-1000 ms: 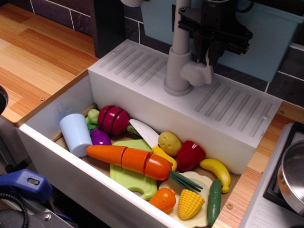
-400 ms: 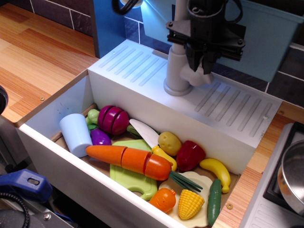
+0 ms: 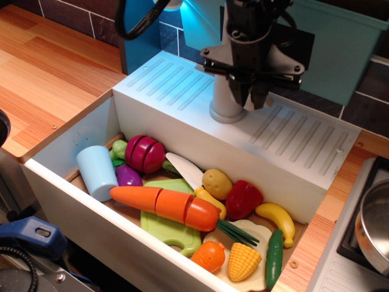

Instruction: Turn lever vertical to front

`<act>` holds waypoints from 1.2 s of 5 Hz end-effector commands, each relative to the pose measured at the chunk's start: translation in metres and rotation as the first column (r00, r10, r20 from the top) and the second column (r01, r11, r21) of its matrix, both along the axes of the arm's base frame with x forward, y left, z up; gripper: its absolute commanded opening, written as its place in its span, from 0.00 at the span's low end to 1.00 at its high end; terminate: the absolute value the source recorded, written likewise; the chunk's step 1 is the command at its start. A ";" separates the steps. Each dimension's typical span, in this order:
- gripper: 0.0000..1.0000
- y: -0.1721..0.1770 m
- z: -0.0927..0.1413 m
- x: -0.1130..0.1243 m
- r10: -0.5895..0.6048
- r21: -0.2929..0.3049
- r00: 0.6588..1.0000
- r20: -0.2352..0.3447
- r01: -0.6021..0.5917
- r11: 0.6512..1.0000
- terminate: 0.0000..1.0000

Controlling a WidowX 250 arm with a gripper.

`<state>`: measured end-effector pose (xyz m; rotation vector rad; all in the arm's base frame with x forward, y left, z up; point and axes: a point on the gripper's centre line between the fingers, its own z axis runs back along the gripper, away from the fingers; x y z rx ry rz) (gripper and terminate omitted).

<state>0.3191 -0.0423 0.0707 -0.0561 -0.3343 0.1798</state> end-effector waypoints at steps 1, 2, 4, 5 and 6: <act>0.00 -0.015 -0.018 -0.021 0.030 -0.065 0.999 -0.023 -0.031 0.997 0.00; 0.00 -0.016 -0.030 -0.030 0.057 -0.075 0.998 -0.020 -0.058 0.995 0.00; 0.00 -0.007 -0.055 -0.037 0.063 -0.127 0.997 -0.042 -0.068 0.990 0.00; 0.00 -0.004 -0.059 -0.041 0.074 -0.158 0.995 -0.063 -0.083 0.984 0.00; 1.00 -0.007 -0.051 -0.046 0.099 -0.168 0.990 -0.100 -0.115 0.979 1.00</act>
